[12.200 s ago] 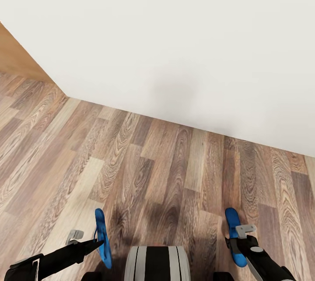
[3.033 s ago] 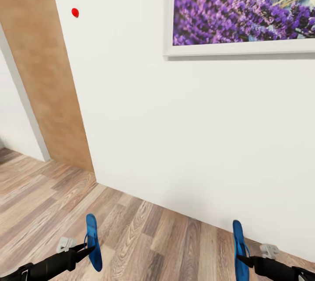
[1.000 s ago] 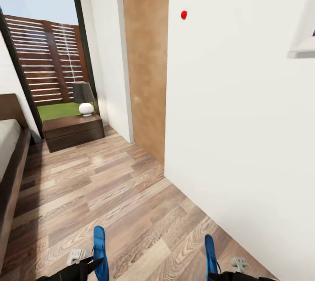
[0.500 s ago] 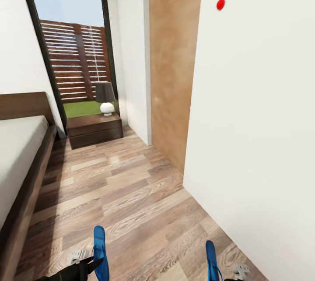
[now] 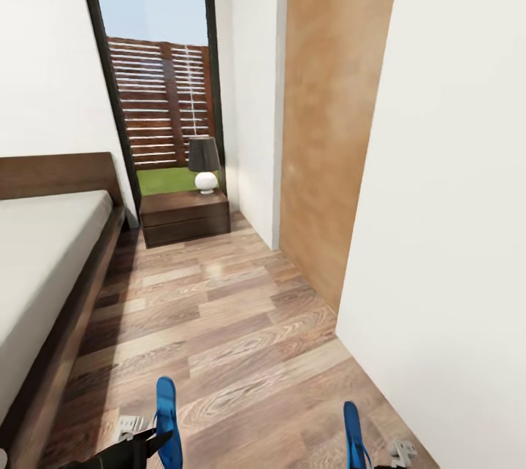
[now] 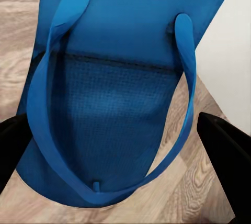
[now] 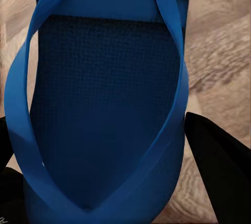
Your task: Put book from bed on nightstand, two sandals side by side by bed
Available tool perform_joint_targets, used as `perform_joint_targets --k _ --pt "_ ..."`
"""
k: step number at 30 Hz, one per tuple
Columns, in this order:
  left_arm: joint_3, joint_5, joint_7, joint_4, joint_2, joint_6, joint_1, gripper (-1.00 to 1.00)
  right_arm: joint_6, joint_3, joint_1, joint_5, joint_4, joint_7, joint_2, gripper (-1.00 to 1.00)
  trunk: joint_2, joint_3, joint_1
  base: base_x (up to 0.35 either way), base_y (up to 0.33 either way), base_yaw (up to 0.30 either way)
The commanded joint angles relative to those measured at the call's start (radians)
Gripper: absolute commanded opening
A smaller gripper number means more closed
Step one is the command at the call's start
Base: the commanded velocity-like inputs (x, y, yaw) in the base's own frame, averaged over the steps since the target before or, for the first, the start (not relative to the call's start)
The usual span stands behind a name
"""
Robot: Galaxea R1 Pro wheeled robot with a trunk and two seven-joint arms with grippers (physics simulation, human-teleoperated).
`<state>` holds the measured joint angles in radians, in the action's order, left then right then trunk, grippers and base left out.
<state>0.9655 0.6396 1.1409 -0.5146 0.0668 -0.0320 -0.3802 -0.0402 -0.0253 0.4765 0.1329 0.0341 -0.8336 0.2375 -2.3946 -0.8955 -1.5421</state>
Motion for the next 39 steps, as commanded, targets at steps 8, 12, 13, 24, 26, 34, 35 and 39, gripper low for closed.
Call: perform_joint_targets --k 8,12,13,24,26,34,35,39 --pt "0.010 0.008 0.007 -0.001 0.001 -0.003 -0.002 -1.00 -0.004 -0.004 0.000 0.005 0.000 -0.005 0.000 -1.00 0.000 -0.001 0.000 0.328 0.000 0.011" --pt "0.010 0.008 0.006 -0.001 0.001 -0.002 -0.002 -1.00 -0.004 -0.004 0.001 0.005 0.001 -0.006 0.001 -1.00 0.000 -0.001 0.000 0.329 0.000 0.000" --pt "0.010 0.008 0.006 -0.001 0.001 -0.002 -0.002 -1.00 -0.004 -0.004 0.001 0.005 0.000 -0.006 0.000 -1.00 0.000 -0.001 0.000 0.329 0.000 0.000" --pt "0.010 0.008 0.005 -0.001 0.000 -0.002 -0.002 -1.00 -0.004 -0.004 0.001 0.005 0.001 -0.006 0.001 -1.00 0.000 -0.001 0.000 0.331 0.000 0.173" --pt "0.010 0.008 0.005 -0.001 -0.001 -0.002 -0.002 -1.00 -0.004 -0.004 0.001 0.005 0.001 -0.006 0.000 -1.00 0.000 -0.001 0.000 0.331 0.000 0.066" --pt "0.010 0.008 0.005 -0.001 0.000 -0.002 -0.002 -1.00 -0.004 -0.004 0.000 0.005 0.000 -0.006 0.000 -1.00 0.000 -0.001 0.000 0.331 0.000 0.011" --pt "0.010 0.008 0.005 -0.001 0.001 -0.002 -0.002 -1.00 -0.004 -0.004 0.000 0.005 0.001 -0.006 0.000 -1.00 0.000 -0.001 0.000 0.331 0.000 0.001" --pt "0.011 0.007 0.004 -0.001 0.001 -0.002 -0.002 -1.00 -0.004 -0.004 0.001 0.005 0.000 -0.006 0.000 -1.00 0.000 -0.001 0.000 0.331 0.000 0.000"
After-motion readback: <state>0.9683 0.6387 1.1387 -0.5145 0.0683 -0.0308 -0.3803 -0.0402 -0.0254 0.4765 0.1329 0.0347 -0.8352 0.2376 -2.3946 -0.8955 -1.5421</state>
